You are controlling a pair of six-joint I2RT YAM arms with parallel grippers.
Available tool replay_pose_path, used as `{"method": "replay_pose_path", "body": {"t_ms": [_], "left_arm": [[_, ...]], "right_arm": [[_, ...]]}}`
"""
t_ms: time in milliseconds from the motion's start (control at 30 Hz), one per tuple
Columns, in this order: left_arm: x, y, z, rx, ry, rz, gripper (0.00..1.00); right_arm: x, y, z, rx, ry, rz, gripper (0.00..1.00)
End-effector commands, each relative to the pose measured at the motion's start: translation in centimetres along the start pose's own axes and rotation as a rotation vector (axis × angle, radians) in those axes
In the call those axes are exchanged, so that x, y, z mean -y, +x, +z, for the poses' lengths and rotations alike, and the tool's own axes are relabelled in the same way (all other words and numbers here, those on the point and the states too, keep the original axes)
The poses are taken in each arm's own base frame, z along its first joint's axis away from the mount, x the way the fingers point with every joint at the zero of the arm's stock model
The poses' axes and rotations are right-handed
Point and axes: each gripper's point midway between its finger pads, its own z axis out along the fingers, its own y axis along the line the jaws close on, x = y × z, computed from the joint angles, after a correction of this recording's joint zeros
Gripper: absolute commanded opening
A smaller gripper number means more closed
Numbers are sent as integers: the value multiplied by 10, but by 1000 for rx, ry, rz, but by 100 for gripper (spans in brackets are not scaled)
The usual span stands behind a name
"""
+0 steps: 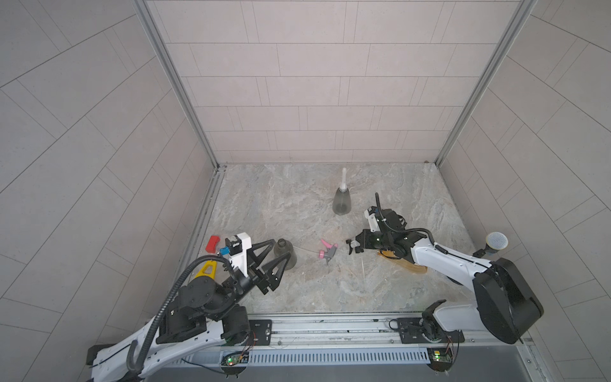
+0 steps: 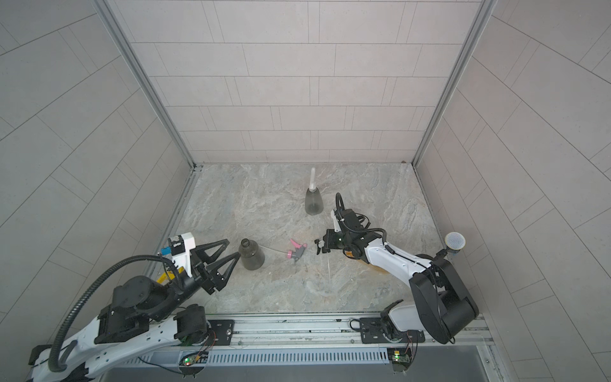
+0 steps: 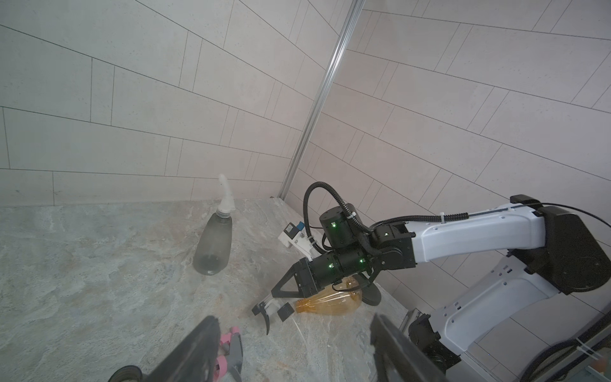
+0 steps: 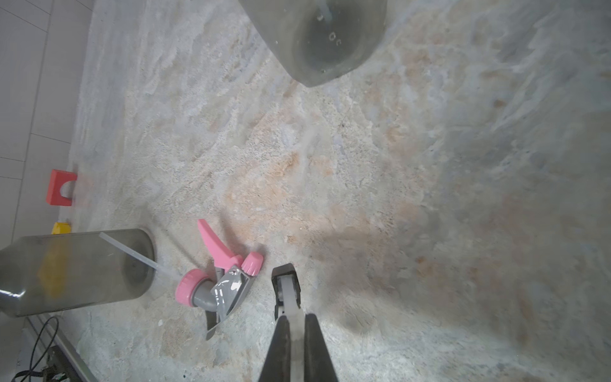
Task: Attach spray nozzles to spray bottles
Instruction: Place the spray nozzle at the center of the board.
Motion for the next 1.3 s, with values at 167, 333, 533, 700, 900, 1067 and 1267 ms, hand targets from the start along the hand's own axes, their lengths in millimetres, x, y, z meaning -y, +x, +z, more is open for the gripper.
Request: {"method": "replay_pose_path", "body": {"t_ms": [167, 333, 533, 700, 900, 1067, 1267], "left_arm": [[1, 7, 2, -7, 14, -28, 77], [1, 12, 3, -5, 24, -52, 77], [3, 17, 4, 0, 44, -69, 77], [4, 15, 1, 6, 56, -73, 77], [4, 15, -1, 5, 64, -77, 77], [4, 16, -1, 2, 64, -78, 77], [5, 15, -2, 4, 72, -80, 77]], "right_arm": [[8, -9, 3, -11, 81, -27, 49], [11, -28, -20, 46, 164, -58, 62], [33, -39, -50, 128, 318, -14, 72], [37, -29, -44, 64, 359, -38, 73], [19, -3, -19, -100, 265, -99, 74], [7, -1, -28, -187, 397, -336, 72], [-4, 6, -14, -177, 113, -111, 74]]}}
